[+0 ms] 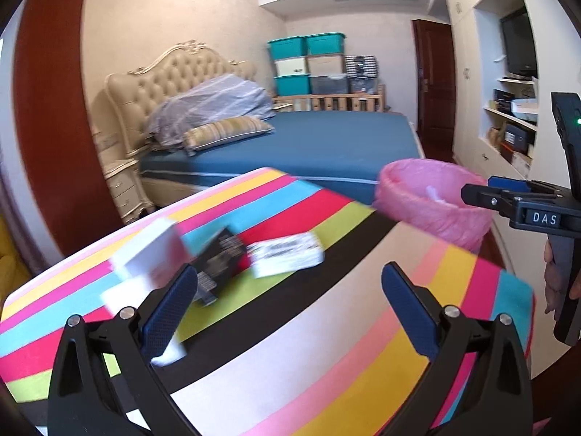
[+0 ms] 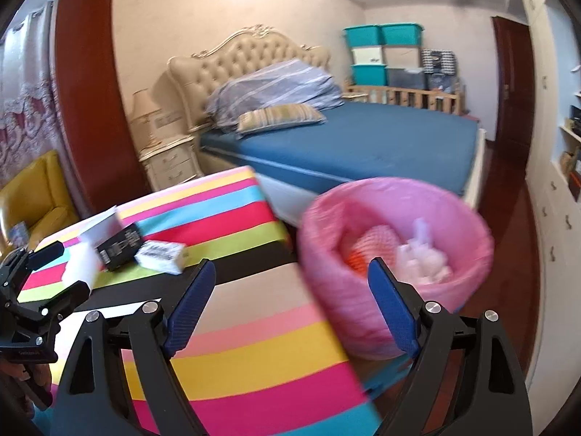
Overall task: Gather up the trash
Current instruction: 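Move both open tools back toward the boxes and foam block on the table, then grasp the white foam block with the left tool while the right tool grasps the small white card box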
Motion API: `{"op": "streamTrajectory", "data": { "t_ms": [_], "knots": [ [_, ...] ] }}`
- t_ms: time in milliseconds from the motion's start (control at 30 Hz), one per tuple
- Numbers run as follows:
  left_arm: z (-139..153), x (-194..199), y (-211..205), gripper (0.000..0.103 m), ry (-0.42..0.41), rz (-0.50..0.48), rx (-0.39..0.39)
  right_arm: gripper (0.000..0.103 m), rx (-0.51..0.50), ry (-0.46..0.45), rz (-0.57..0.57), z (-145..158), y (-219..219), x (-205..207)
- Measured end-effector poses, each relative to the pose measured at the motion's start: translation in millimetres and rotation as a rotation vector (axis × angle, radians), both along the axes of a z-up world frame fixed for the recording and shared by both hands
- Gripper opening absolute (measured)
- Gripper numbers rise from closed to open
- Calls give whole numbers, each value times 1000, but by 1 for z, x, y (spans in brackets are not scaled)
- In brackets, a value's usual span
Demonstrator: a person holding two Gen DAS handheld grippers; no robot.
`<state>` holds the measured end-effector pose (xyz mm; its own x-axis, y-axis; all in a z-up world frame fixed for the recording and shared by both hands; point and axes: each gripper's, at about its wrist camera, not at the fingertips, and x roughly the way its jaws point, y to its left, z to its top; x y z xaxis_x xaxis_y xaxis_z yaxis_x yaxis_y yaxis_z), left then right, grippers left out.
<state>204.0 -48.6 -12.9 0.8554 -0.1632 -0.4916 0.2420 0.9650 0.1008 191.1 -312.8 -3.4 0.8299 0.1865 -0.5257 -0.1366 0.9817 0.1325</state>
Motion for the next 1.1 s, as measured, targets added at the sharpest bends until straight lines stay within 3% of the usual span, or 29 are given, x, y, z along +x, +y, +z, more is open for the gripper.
{"op": "streamTrajectory", "data": {
  "t_ms": [200, 467, 567, 1100],
  "knots": [
    [-2, -3, 53, 98, 23, 116, -25, 83, -14, 16, 73, -3, 45, 6],
    [-13, 20, 99, 98, 69, 279, -43, 83, -40, 55, 137, -9, 80, 21],
    [-19, 32, 107, 98, 113, 283, -67, 83, -64, 69, 164, -13, 95, 33],
    [-41, 67, 106, 93, 251, 304, -16, 83, -186, 205, 281, -43, 136, 100]
  ]
}}
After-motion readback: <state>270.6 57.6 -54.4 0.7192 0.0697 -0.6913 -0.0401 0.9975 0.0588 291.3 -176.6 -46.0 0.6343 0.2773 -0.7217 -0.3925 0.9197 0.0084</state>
